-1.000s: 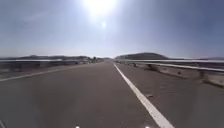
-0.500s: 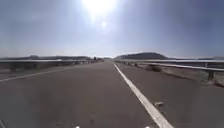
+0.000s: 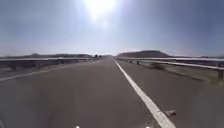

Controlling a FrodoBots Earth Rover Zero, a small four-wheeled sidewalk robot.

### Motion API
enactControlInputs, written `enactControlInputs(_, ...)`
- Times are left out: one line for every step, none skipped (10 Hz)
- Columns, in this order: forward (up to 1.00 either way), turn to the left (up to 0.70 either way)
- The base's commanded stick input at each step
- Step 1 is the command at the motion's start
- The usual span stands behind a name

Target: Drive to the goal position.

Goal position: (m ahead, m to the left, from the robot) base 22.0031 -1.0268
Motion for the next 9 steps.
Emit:
enactControlInputs(0.70, 0.00)
enactControlInputs(0.70, 0.00)
enactControlInputs(0.70, 0.00)
enactControlInputs(0.70, 0.00)
enactControlInputs(0.70, 0.00)
enactControlInputs(0.70, 0.00)
enactControlInputs(0.70, 0.00)
enactControlInputs(0.70, 0.00)
enactControlInputs(0.70, 0.00)
